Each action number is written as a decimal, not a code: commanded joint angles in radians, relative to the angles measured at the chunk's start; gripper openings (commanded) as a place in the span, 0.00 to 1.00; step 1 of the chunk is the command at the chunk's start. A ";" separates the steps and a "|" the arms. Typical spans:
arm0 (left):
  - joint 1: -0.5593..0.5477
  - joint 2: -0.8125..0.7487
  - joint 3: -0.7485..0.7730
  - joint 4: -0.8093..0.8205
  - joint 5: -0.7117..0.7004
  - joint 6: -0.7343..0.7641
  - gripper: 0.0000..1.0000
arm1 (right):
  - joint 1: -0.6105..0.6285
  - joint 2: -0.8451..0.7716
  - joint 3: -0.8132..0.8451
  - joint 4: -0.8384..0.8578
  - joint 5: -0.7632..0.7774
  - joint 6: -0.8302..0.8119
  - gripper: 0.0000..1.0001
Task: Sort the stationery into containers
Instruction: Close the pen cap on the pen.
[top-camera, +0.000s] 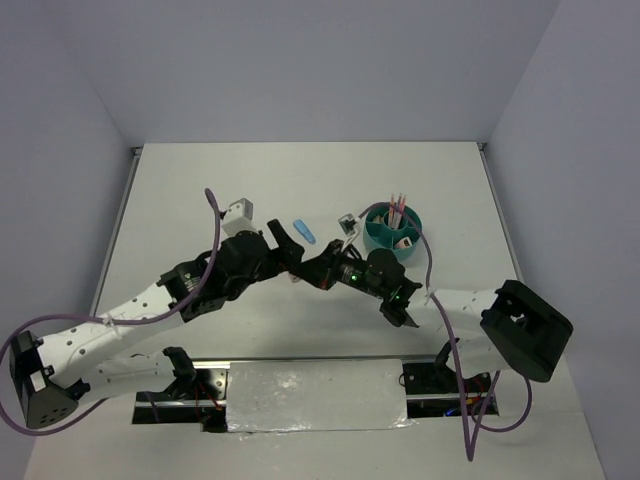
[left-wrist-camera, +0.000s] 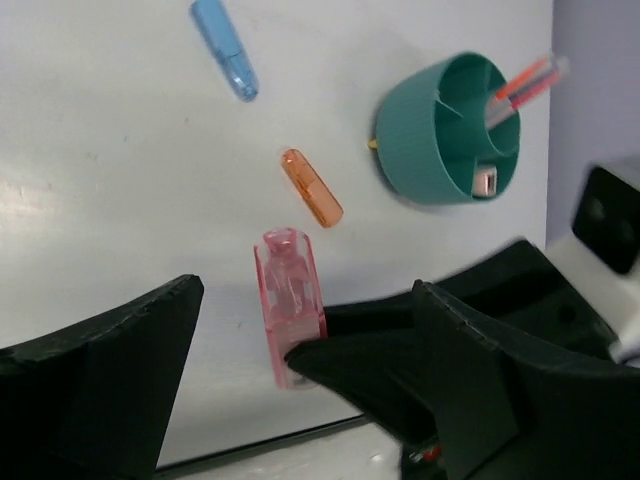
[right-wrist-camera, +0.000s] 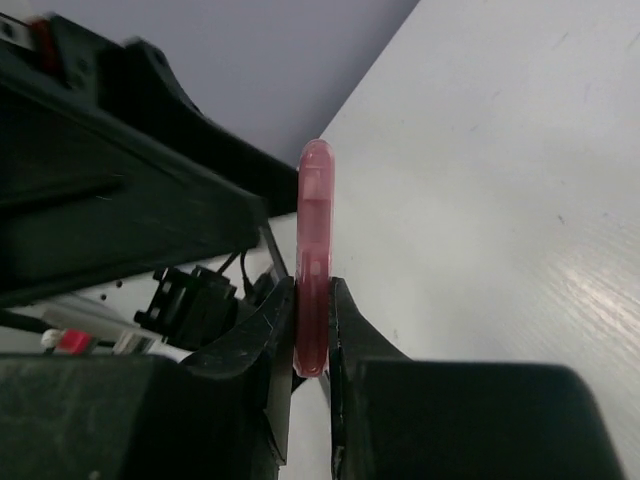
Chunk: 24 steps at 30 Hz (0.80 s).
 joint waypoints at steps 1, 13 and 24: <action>-0.001 -0.053 0.086 0.149 0.043 0.299 0.99 | -0.091 -0.061 -0.053 0.165 -0.184 0.038 0.00; 0.003 -0.279 -0.026 0.443 0.479 0.722 0.93 | -0.203 -0.378 -0.084 0.064 -0.564 0.064 0.00; 0.005 -0.190 -0.059 0.724 0.755 0.568 0.77 | -0.162 -0.484 0.024 -0.125 -0.469 -0.042 0.00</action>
